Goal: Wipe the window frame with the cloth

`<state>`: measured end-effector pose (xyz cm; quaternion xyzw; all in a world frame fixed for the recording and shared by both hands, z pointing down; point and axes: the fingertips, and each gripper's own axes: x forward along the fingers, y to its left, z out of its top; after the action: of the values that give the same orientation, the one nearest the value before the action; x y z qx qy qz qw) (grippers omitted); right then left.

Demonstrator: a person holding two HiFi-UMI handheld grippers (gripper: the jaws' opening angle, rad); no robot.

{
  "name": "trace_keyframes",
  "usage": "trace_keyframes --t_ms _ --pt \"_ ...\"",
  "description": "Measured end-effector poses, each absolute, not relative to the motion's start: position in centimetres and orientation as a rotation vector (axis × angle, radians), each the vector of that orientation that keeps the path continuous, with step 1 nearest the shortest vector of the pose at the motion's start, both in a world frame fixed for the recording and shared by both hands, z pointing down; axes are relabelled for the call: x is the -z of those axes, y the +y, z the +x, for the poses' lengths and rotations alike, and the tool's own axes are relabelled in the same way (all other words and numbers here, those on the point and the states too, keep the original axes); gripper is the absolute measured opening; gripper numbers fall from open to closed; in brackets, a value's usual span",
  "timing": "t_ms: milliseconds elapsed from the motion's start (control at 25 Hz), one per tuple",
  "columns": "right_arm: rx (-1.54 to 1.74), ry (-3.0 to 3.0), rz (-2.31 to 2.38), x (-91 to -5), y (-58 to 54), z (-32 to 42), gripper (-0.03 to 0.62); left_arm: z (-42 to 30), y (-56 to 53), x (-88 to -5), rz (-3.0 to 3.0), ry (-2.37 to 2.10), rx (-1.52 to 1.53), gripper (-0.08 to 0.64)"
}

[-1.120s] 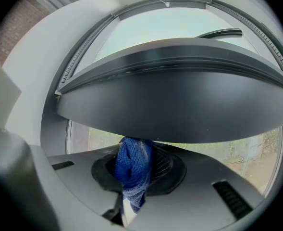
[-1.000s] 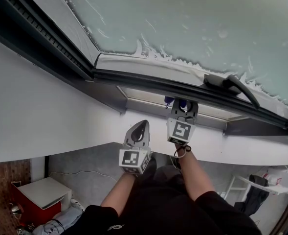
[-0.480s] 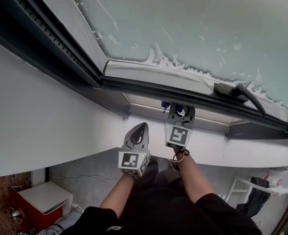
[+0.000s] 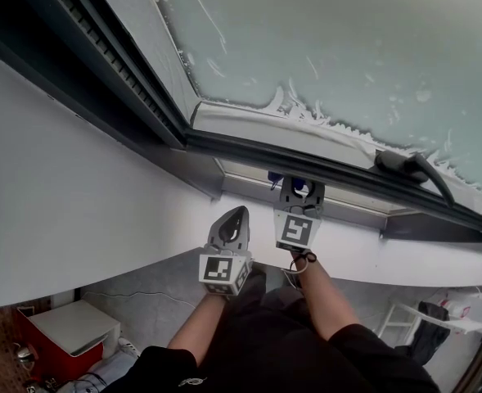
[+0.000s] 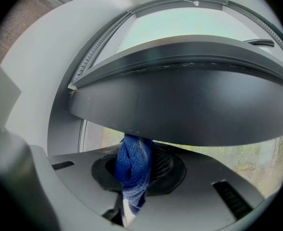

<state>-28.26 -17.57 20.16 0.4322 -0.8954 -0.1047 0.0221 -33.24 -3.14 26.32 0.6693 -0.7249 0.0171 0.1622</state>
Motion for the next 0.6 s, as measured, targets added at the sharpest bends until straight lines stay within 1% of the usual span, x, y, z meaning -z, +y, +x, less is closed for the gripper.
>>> trace_keyframes --t_ms 600 --pt "0.348 -2.802 1.242 -20.4 -16.6 -32.2 0.037 -36.4 -2.1 -26.8 1.846 -2.118 -0.017 0.005"
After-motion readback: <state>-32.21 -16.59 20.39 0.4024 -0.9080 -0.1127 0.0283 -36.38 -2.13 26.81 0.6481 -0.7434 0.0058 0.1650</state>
